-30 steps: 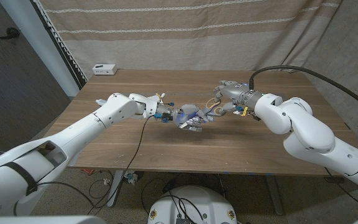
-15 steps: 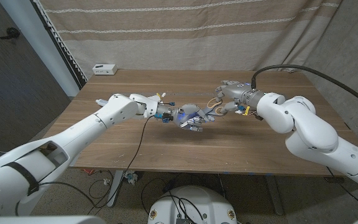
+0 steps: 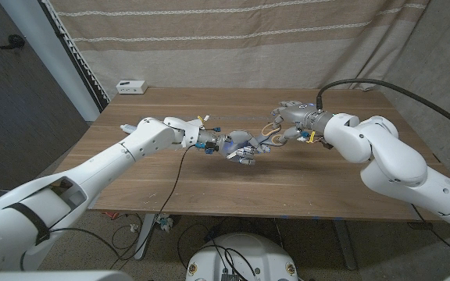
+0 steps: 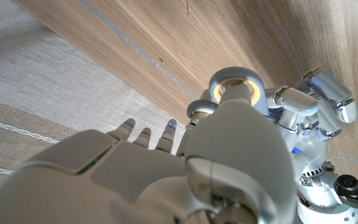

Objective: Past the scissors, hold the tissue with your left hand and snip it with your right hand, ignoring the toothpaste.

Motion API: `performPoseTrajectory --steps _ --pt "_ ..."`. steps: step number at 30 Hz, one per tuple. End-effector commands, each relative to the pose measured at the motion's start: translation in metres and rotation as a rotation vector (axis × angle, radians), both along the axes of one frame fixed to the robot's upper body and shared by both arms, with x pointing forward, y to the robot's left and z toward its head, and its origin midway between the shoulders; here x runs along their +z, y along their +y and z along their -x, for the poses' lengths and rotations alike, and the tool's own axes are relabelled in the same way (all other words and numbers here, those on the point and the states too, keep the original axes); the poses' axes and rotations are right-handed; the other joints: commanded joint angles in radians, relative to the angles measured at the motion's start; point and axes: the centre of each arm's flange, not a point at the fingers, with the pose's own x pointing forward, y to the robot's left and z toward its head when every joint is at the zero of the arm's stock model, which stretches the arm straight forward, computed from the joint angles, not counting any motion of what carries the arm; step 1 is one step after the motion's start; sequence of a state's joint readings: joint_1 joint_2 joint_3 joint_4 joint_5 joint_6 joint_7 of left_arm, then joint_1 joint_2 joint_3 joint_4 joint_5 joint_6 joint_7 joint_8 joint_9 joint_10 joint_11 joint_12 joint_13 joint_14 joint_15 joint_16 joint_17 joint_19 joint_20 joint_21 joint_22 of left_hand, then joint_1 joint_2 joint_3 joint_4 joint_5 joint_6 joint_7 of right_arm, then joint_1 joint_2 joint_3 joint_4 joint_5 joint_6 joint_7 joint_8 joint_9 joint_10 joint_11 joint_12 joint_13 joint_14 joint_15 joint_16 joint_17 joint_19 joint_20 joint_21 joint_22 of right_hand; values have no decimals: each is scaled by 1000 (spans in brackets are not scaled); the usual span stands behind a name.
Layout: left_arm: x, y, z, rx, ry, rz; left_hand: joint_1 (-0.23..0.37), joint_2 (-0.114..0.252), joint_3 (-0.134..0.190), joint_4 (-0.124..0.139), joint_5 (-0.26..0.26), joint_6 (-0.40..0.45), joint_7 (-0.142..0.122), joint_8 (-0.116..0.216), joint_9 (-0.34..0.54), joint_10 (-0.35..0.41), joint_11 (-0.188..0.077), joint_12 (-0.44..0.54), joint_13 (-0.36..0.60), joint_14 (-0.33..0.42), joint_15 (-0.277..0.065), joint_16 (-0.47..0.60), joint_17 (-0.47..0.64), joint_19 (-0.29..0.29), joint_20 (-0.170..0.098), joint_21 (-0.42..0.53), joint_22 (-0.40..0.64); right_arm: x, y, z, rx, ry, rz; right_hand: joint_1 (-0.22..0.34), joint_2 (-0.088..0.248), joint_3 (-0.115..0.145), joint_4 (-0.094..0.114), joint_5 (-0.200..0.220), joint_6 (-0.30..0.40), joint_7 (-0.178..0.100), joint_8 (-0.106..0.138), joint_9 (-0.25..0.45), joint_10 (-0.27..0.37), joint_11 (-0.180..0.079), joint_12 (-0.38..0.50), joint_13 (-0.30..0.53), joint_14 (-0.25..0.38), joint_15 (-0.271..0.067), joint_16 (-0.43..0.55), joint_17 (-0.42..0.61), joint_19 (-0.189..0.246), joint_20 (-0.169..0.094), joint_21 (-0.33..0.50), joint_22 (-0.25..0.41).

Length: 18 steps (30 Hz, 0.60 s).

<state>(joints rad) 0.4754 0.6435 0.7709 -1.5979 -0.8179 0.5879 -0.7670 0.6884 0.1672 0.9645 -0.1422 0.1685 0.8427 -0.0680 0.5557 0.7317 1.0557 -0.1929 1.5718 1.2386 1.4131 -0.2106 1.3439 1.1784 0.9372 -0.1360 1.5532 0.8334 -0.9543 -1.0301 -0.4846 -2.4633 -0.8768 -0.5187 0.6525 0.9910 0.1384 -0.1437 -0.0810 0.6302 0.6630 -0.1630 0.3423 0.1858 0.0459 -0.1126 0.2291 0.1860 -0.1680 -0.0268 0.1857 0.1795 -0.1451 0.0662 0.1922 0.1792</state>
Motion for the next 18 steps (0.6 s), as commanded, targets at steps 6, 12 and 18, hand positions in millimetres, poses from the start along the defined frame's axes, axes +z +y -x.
performPoseTrajectory --steps 6,12,18 --pt "1 -2 3 -1 -19 -6 13 2 -2 -1 -2 8 -7 -8 -1 -10 0 3 4 -4 0 -2 3 -6 -75 0 0 -4 4 -5 10 26 38 4 5 -10 0 9 -19 11 -16 3 -6 7 1 4 -42 -16 -2 1 -7 0 1 1" --pt "0 -2 4 -5 -16 -1 14 2 -2 -1 -2 8 -6 -7 2 -11 0 3 4 -4 0 -3 3 -6 -75 1 0 -4 4 -5 6 16 47 10 2 -13 -3 12 11 17 -9 6 11 14 6 5 -31 -24 2 1 2 -2 5 1" --pt "-1 -1 5 -7 -14 0 15 2 -3 -2 -2 10 -6 -9 -1 -11 0 3 4 -3 0 -3 3 -7 -75 0 -2 -5 4 -3 6 -5 48 22 -8 -21 -10 16 97 18 31 24 64 7 23 6 -1 -33 10 1 25 -4 13 1"
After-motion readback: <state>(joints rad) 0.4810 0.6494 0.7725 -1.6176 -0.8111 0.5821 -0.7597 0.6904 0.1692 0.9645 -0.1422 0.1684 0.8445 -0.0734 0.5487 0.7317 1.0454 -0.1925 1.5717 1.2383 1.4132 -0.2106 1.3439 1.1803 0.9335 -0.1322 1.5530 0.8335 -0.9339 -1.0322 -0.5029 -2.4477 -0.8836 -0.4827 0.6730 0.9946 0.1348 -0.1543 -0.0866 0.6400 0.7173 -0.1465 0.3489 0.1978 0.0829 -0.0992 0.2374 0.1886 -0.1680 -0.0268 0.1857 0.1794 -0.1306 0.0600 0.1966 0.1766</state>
